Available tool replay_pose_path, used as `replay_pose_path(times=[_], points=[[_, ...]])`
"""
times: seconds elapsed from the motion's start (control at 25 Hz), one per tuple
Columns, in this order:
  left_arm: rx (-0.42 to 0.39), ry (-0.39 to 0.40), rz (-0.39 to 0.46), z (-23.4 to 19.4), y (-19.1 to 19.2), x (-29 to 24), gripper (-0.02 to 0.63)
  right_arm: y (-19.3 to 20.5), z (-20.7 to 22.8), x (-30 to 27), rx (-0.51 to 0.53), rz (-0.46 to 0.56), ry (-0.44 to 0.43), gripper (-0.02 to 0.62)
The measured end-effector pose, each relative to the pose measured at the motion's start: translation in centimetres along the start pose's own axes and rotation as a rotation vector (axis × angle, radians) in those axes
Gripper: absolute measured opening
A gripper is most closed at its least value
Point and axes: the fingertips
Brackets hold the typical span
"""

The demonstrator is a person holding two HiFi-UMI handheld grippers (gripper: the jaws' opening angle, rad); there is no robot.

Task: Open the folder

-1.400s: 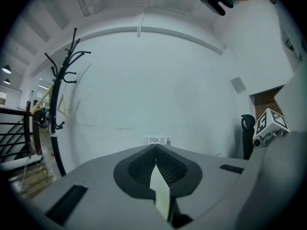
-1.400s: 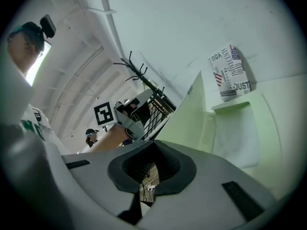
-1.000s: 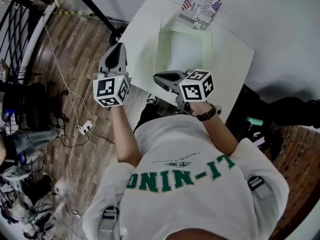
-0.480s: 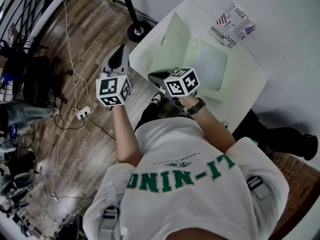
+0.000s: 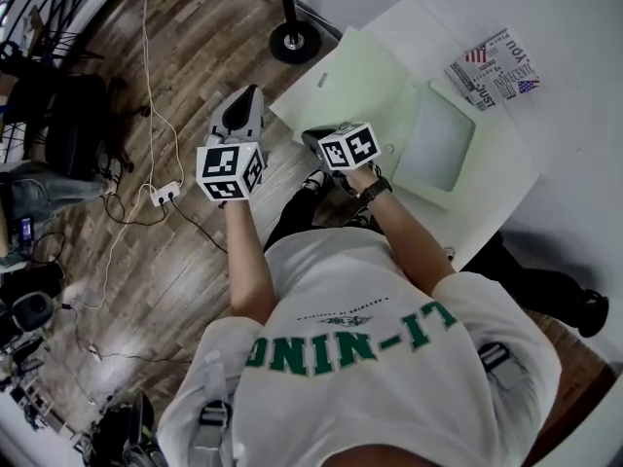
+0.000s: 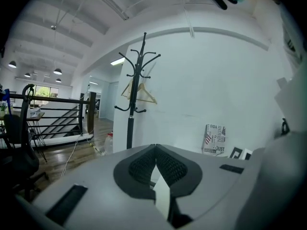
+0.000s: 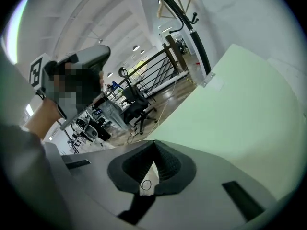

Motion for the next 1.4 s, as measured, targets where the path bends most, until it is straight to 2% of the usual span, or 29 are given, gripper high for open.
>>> replay_pose_path(times=[0.44,0.6,0.8,0.92,1.04,1.16,1.28,1.4], points=[[0.023,0.053,-0.057,-0.7,3.5,-1.6,0.014,2.6,6.2,-5.4,-0.083,-0.084,0.115,0.014],[0.020,0.074,-0.064,-0.2,4.0,-2.2,0.014,3.4,6.9,-6.2,-0.117,-0.074,0.123,0.014],[0.008,0.092,-0.063,0.9,3.6,-2.8,0.014,2.8,6.4,-5.2,-0.098,-0.052,0.133,0.014],[0.010,0.108,-0.078,1.9,3.2,-3.6,0.014,1.6,6.0,-2.8,-0.053,-0.003,0.160,0.014],[0.001,0.155,-0.086,4.2,1.8,-4.6,0.014,-0.5,4.9,1.1,-0.032,0.083,0.182,0.014],[-0.028,0.220,-0.068,8.1,-0.7,-5.4,0.014,-2.1,4.2,5.9,-0.067,0.188,0.178,0.014],[-0.063,0.276,-0.049,12.6,-1.8,-6.8,0.014,-2.3,5.6,9.9,-0.095,0.276,0.175,0.014],[-0.097,0.341,-0.034,17.7,-4.1,-7.1,0.014,-2.7,6.5,15.8,-0.094,0.359,0.244,0.014]])
Point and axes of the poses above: the fingertips, and each gripper's own axes: x backward along the fingers, z to its right, y out of its underside, and after that the axes turned 2 degrees about -y, right-handed
